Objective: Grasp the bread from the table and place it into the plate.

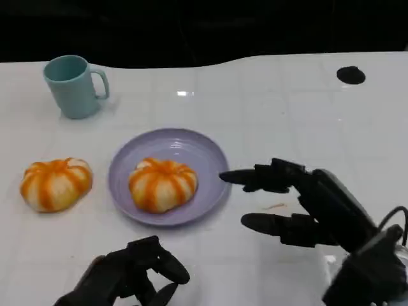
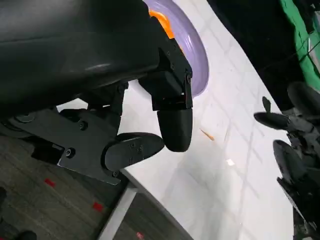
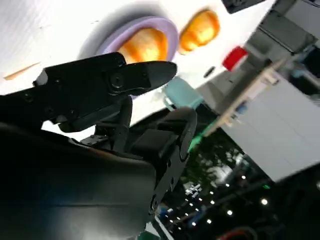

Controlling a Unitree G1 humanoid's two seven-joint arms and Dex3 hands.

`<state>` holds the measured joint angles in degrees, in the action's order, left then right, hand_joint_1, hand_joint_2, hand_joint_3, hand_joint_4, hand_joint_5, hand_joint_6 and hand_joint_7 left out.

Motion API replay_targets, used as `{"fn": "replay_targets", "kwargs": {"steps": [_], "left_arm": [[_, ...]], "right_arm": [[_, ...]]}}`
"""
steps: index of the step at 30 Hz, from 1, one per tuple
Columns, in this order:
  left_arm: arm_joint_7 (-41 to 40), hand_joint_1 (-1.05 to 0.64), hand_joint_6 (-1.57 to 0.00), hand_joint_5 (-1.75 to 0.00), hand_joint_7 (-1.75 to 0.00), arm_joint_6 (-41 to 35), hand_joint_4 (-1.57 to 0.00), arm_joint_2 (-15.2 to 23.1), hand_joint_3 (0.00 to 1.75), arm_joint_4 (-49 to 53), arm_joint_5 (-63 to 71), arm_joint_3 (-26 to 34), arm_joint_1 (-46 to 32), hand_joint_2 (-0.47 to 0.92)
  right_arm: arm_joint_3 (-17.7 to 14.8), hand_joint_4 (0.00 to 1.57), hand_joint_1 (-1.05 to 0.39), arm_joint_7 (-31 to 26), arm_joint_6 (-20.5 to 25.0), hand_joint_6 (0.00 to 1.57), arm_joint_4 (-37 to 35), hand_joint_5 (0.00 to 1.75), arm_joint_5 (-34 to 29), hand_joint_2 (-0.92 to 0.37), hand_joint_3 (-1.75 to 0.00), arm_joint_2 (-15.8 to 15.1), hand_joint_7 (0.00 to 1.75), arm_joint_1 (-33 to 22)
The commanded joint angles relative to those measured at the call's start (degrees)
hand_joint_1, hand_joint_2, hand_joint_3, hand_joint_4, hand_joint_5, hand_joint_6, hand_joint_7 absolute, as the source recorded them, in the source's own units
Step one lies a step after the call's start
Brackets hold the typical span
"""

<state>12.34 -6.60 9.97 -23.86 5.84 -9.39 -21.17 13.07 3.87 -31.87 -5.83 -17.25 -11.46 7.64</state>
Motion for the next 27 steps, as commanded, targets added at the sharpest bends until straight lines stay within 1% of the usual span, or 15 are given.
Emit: {"fn": "replay_targets", "kwargs": {"steps": [1, 4, 6, 7, 9, 13, 18, 20, 22, 27], "left_arm": [[-0.35, -0.25, -0.62, -1.75, -1.26, 0.17, -0.62, 0.66, 0.67, -0.72, 0.65, -0.01, -0.19, 0.80], [-0.23, -0.26, -0.62, -1.75, -1.25, 0.22, -0.62, 0.70, 0.65, -0.60, 0.49, 0.10, -0.05, 0.81], [-0.12, -0.26, -0.62, -1.75, -1.25, 0.03, -0.62, 0.69, 0.65, -0.69, 0.26, 0.16, 0.01, 0.82], [-0.12, -0.26, -0.63, -1.75, -1.25, -0.18, -0.62, 0.67, 0.65, -0.77, 0.22, 0.16, 0.05, 0.82], [-0.12, -0.27, -0.63, -1.75, -1.24, -0.58, -0.62, 0.76, 0.64, -1.05, 0.33, 0.16, 0.09, 0.82], [-0.01, -0.27, -0.63, -1.75, -1.23, -1.31, -0.62, 0.73, 0.62, -1.36, -0.06, 0.36, 0.16, 0.83], [0.17, -0.27, -0.63, -1.75, -1.23, -1.58, -0.63, 1.17, 0.60, -1.58, 0.00, 0.62, 0.40, 0.84], [0.24, -0.26, -0.63, -1.75, -1.23, -1.69, -0.63, 1.22, 0.60, -1.52, -0.24, 0.81, 0.57, 0.84], [0.37, -0.25, -0.63, -1.75, -1.23, -1.56, -0.62, 1.25, 0.59, -1.14, -0.63, 1.09, 0.81, 0.84], [0.34, -0.24, -0.64, -1.75, -1.22, -1.23, -0.62, 1.43, 0.58, -0.67, -0.74, 1.44, 1.06, 0.84]], "right_arm": [[-3.39, 0.65, -0.16, -0.72, -3.30, 0.70, 0.65, 1.36, 2.65, -0.57, -0.83, -1.78, 0.91, -3.68], [-5.16, 0.70, -0.09, 0.03, -4.47, 0.76, 1.29, 1.44, 4.37, -0.45, -1.10, -2.67, 1.03, -5.68], [-6.33, 0.74, -0.07, 0.52, -3.64, 0.79, 2.62, 1.57, 4.44, -0.39, -1.26, -3.74, 1.13, -7.48], [-6.84, 0.75, -0.06, 0.68, -3.06, 0.81, 3.34, 1.61, 4.33, -0.37, -1.30, -4.17, 1.16, -8.34], [-7.98, 0.77, -0.04, 0.90, -2.56, 0.82, 4.81, 1.68, 4.13, -0.35, -1.33, -5.02, 1.21, -10.25], [-9.70, 0.80, 0.01, 1.48, -1.99, 0.82, 6.92, 1.74, 4.57, -0.34, -1.36, -6.10, 1.26, -12.86], [-11.78, 0.88, 0.05, 2.34, -0.01, 0.82, 10.49, 1.75, 5.27, -0.30, -1.45, -6.80, 1.33, -17.05], [-12.14, 0.91, 0.04, 2.19, 0.47, 0.82, 11.55, 1.75, 4.81, -0.30, -1.46, -6.57, 1.36, -18.35], [-12.43, 0.91, 0.02, 0.67, 1.14, 0.82, 12.34, 1.75, 2.98, -0.28, -1.47, -5.63, 1.37, -19.56], [-12.21, 0.93, 0.02, -2.54, 1.31, 0.81, 11.67, 1.75, -0.96, -0.25, -1.50, -4.29, 1.39, -20.49]]}}
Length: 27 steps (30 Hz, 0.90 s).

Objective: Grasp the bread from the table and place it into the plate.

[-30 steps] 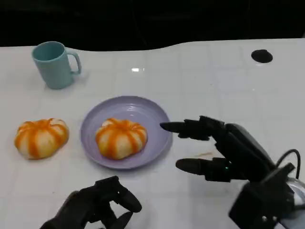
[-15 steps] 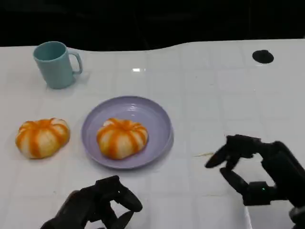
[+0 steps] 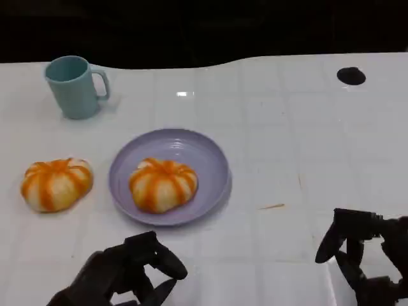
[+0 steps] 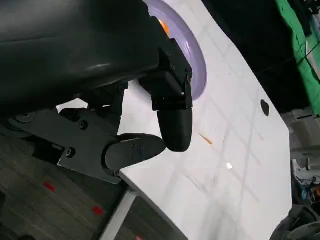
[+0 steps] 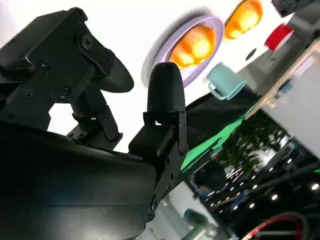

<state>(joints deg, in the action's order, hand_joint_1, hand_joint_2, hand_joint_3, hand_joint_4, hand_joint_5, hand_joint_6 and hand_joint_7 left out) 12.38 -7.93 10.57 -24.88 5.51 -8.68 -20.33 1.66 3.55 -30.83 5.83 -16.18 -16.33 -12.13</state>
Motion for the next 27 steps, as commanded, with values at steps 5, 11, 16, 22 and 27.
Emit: {"fn": "replay_targets", "kwargs": {"steps": [5, 11, 16, 22, 27], "left_arm": [[0.27, -0.22, -0.64, -1.75, -1.22, 0.98, -0.62, 0.77, 0.58, 0.95, -0.84, 1.07, 0.22, 0.84], [0.42, -0.22, -0.64, -1.75, -1.23, 2.66, -0.63, 0.89, 0.57, 2.15, -0.72, 1.41, 0.32, 0.85], [0.67, -0.21, -0.64, -1.75, -1.22, 2.72, -0.62, 0.98, 0.55, 2.44, -1.15, 1.81, 0.26, 0.86], [0.74, -0.21, -0.65, -1.75, -1.22, 2.17, -0.64, 1.06, 0.56, 2.06, -1.95, 2.09, 0.04, 0.85], [0.60, -0.22, -0.66, -1.74, -1.23, 2.72, -0.62, 1.30, 0.58, 1.97, -1.85, 2.23, -0.23, 0.84]], "right_arm": [[-0.59, 0.93, 0.03, -4.07, 0.47, 0.80, -0.46, 1.75, -4.27, -0.23, -1.51, 1.23, 1.41, -0.65], [0.07, 0.94, 0.03, -5.14, 0.36, 0.81, -1.60, 1.75, -5.37, -0.18, -1.56, 1.39, 1.42, 0.13], [0.56, 0.93, 0.04, -5.06, 1.15, 0.82, -1.56, 1.75, -6.00, -0.17, -1.57, 1.44, 1.42, 0.44], [1.15, 0.95, 0.04, -5.26, 1.40, 0.84, -1.48, 1.75, -6.33, -0.16, -1.55, 1.57, 1.41, 0.45], [1.34, 0.95, 0.04, -5.01, 2.06, 0.86, -0.73, 1.75, -6.63, -0.14, -1.57, 1.59, 1.40, -0.01]]}}
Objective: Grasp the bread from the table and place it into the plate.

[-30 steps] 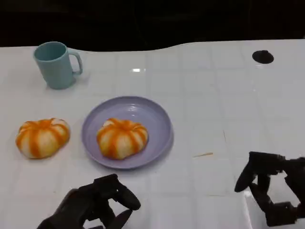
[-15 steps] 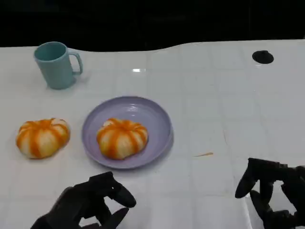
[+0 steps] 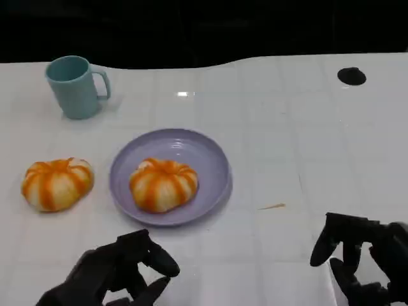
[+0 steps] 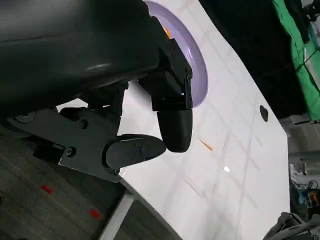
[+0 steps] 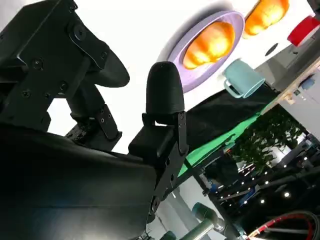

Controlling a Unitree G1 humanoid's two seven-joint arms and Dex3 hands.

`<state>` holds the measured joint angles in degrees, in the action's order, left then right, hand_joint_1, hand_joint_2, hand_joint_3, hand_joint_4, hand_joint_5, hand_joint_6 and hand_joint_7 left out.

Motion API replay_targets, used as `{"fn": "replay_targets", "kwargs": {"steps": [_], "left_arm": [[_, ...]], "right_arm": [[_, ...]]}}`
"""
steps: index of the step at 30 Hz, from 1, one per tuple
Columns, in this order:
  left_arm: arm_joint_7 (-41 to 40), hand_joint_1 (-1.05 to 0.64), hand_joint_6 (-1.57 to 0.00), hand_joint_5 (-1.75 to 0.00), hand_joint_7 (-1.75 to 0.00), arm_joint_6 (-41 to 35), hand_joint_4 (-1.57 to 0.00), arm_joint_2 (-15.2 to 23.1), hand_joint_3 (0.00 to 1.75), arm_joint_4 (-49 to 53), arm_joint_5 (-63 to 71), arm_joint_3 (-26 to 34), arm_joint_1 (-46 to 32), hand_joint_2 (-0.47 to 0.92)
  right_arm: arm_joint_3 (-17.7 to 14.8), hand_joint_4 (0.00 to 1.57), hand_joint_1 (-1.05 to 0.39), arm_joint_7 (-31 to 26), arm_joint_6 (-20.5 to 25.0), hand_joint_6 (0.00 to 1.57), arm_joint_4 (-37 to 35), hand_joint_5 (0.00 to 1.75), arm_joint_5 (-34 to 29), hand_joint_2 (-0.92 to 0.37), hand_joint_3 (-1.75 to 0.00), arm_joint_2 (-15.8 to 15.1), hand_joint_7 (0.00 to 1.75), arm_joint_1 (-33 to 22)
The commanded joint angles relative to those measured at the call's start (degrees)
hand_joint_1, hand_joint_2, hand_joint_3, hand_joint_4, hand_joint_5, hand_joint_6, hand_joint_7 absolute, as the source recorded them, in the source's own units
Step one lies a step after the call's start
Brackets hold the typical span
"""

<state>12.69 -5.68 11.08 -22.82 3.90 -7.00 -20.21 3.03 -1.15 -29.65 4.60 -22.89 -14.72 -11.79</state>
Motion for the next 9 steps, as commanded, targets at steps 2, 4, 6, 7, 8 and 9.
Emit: {"fn": "replay_targets", "kwargs": {"steps": [2, 4, 6, 7, 8, 9], "left_arm": [[0.26, -0.22, -0.65, -1.74, -1.23, 1.14, -0.62, 0.98, 0.59, 0.09, 0.00, 0.58, -0.42, 0.84], [0.31, -0.22, -0.65, -1.74, -1.23, 1.52, -0.63, 1.05, 0.60, 0.15, -0.14, 0.61, -0.56, 0.83], [0.33, -0.21, -0.65, -1.74, -1.23, 1.79, -0.63, 1.06, 0.60, 0.09, -0.30, 0.67, -0.99, 0.83], [0.32, -0.21, -0.65, -1.74, -1.22, 1.93, -0.63, 1.09, 0.60, 0.06, -0.28, 0.67, -1.18, 0.83], [0.34, -0.21, -0.66, -1.74, -1.22, 1.96, -0.63, 1.11, 0.60, -0.01, -0.31, 0.68, -1.36, 0.83], [0.37, -0.20, -0.66, -1.74, -1.22, 1.96, -0.62, 1.13, 0.60, -0.07, -0.33, 0.69, -1.48, 0.82]], "right_arm": [[0.02, 0.95, 0.04, -0.31, 1.07, 0.86, 0.75, 1.75, -0.19, -0.14, -1.57, -0.14, 1.40, -0.53], [0.04, 0.96, 0.04, -0.52, 1.02, 0.87, 0.86, 1.75, -0.54, -0.13, -1.57, -0.22, 1.40, -0.69], [0.13, 0.96, 0.04, -0.54, 0.70, 0.88, 0.86, 1.75, -0.48, -0.13, -1.57, -0.25, 1.39, -0.97], [0.18, 0.96, 0.04, -0.60, 0.39, 0.88, 0.75, 1.75, -0.45, -0.13, -1.57, -0.30, 1.39, -1.06], [0.23, 0.96, 0.05, -0.77, -0.08, 0.89, 0.55, 1.75, -0.50, -0.12, -1.58, -0.37, 1.37, -1.11], [0.27, 0.97, 0.06, -0.86, -0.40, 0.90, 0.41, 1.75, -0.48, -0.11, -1.58, -0.43, 1.35, -1.15]]}}
